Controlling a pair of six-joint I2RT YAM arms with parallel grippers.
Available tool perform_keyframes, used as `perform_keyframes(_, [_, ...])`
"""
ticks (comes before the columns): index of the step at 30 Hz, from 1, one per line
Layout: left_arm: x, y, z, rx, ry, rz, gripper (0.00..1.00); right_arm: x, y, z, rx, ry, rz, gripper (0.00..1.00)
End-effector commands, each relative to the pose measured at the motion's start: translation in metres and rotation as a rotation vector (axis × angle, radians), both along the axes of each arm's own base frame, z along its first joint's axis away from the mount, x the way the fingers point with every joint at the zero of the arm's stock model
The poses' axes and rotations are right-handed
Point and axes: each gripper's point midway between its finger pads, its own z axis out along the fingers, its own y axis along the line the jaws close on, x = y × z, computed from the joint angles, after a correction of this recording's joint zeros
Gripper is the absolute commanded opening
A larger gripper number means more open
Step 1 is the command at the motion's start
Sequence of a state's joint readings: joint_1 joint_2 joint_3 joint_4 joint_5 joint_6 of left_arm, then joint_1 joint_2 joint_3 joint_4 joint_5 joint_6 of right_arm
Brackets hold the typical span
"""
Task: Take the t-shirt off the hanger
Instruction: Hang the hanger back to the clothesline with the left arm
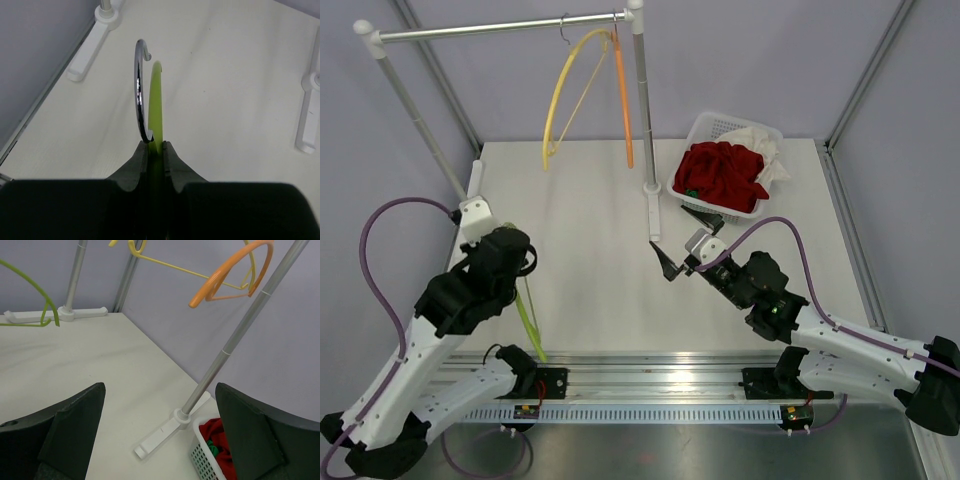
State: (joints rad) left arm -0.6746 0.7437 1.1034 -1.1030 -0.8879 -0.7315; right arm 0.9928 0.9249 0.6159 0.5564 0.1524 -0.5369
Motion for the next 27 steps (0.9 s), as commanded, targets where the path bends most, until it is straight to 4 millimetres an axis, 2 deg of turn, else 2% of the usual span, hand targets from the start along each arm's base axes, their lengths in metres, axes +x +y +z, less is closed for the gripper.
perform_keyframes(1, [0.028, -0.003, 0.030, -0.005, -0.077, 0.005, 0.00, -0.007, -0.001, 0.034, 0.085, -0.049, 0.026, 0.99])
perform_keyframes(2, [0.036, 0.000, 0.028, -0.032, -0.062, 0.007, 0.00, -0.007, -0.002, 0.035, 0.087, -0.052, 0.027, 1.00])
perform_keyframes(4, [0.051, 0.007, 0.037, -0.045, -0.086, 0.013, 0.00, -0.008, -0.002, 0.038, 0.090, -0.055, 0.031, 1.00])
perform_keyframes(7, [0.070, 0.037, 0.038, -0.072, -0.058, 0.073, 0.00, -0.009, -0.005, 0.045, 0.097, -0.063, 0.024, 1.00])
perform_keyframes(12, [0.117, 0.022, 0.054, -0.092, -0.108, -0.062, 0.00, -0.013, -0.012, 0.058, 0.114, -0.080, 0.024, 0.99])
perform_keyframes(16, [0.139, 0.034, 0.062, -0.059, -0.112, -0.056, 0.00, -0.015, -0.017, 0.063, 0.110, -0.082, 0.017, 0.99])
perform_keyframes(17, [0.147, 0.026, 0.070, -0.083, -0.150, -0.117, 0.00, -0.016, -0.019, 0.066, 0.114, -0.087, 0.013, 1.00])
perform_keyframes(20, [0.156, 0.023, 0.081, -0.084, -0.204, -0.157, 0.00, -0.015, -0.022, 0.068, 0.116, -0.089, -0.004, 0.99])
perform_keyframes(23, [0.158, 0.030, 0.092, -0.036, -0.250, -0.150, 0.00, -0.013, -0.026, 0.074, 0.124, -0.097, -0.026, 1.00])
perform_keyframes(24, [0.159, 0.030, 0.090, -0.001, -0.250, -0.169, 0.00, -0.011, -0.027, 0.076, 0.127, -0.098, -0.035, 0.99])
perform_keyframes(27, [0.161, 0.024, 0.109, 0.024, -0.339, -0.216, 0.00, -0.009, -0.027, 0.082, 0.121, -0.110, -0.051, 1.00])
